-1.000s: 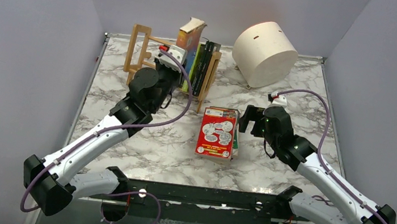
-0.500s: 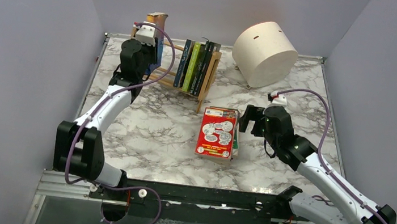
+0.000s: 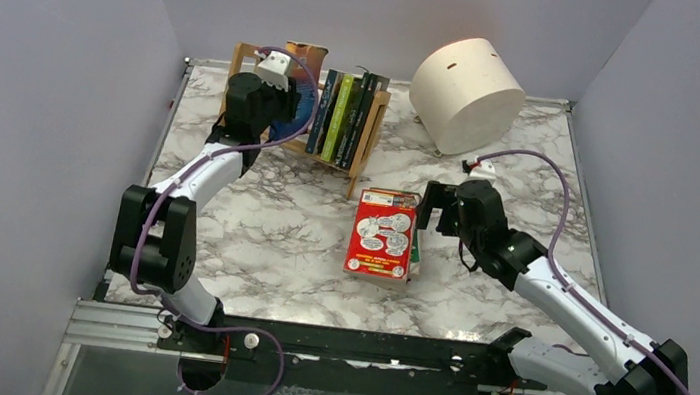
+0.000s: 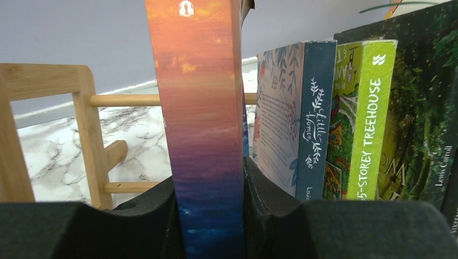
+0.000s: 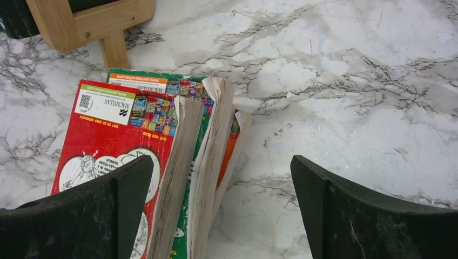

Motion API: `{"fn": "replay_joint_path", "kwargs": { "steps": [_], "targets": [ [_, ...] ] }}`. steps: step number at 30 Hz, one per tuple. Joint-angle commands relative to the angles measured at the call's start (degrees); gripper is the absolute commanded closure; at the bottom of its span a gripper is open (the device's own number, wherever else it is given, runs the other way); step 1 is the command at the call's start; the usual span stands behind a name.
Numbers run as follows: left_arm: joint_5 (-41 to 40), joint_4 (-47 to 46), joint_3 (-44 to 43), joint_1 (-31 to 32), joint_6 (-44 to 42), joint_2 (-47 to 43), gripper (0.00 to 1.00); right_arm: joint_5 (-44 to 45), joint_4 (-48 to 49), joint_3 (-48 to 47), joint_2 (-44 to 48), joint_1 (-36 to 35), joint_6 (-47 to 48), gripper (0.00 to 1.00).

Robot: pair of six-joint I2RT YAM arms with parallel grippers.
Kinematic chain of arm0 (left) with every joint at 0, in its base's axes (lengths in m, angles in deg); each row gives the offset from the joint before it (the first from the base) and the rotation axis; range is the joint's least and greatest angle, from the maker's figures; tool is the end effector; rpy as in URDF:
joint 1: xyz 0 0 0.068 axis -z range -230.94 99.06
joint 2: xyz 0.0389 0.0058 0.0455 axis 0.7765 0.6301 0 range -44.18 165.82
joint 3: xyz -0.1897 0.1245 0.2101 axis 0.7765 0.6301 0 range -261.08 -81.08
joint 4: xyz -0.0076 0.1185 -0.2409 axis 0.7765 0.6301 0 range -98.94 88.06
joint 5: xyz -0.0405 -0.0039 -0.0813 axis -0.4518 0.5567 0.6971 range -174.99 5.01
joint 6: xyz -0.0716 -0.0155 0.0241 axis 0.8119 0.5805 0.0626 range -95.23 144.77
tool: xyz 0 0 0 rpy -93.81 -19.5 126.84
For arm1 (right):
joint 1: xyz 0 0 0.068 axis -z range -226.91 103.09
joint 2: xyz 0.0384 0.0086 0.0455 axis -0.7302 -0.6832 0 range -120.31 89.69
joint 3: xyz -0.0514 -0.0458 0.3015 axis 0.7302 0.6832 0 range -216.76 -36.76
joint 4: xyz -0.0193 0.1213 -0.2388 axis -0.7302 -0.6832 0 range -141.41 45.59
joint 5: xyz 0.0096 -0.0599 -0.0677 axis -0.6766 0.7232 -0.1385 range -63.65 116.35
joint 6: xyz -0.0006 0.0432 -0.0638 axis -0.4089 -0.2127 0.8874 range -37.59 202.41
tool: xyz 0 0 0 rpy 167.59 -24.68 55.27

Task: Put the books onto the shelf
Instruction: Place the book on the shelf.

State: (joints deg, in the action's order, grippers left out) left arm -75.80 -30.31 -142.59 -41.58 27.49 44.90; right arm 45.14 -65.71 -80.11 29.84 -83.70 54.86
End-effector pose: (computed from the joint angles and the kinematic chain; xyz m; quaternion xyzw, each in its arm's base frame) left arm 0.3977 -0.0763 0.3363 0.0963 0.7375 -0.1294 0.6557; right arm 0.2010 0.1239 0.2766 0.0002 0.8889 0.1071 0.4454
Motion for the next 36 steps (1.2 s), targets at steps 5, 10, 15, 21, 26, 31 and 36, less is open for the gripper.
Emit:
{"fn": "replay_joint_path", "kwargs": {
  "steps": [5,10,15,21,26,31,36],
  "targets": [
    [5.02,-10.98,-5.09,-0.58,1.15,1.97,1.0,1.06,2.51,-2.39,-0.14,-0.44,0.91,0.02],
    [5.65,-10.98,-5.1,-0.62,1.4,2.97,1.0,1.16,2.58,-2.62,-0.4,-0.47,1.04,0.02],
    [6.39,-10.98,-5.03,-0.58,1.99,3.97,1.0,1.21,2.49,-2.66,-0.4,-0.44,1.17,0.02],
    [7.02,-11.06,-5.02,-0.59,2.59,5.01,1.0,1.15,2.58,-2.49,-0.55,-0.47,1.18,0.02],
    [7.39,-11.24,-5.45,-0.52,3.06,5.79,1.0,1.08,2.84,-2.3,-0.86,-0.47,1.17,0.02],
    [8.2,-11.48,-5.85,-0.41,3.0,6.52,1.0,1.06,2.84,-2.11,-0.73,-0.42,1.26,0.02],
    [8.4,-11.59,-5.96,-0.4,2.6,7.28,1.0,1.08,2.94,-2.09,-0.7,-0.42,1.22,0.02]
  ]
}}
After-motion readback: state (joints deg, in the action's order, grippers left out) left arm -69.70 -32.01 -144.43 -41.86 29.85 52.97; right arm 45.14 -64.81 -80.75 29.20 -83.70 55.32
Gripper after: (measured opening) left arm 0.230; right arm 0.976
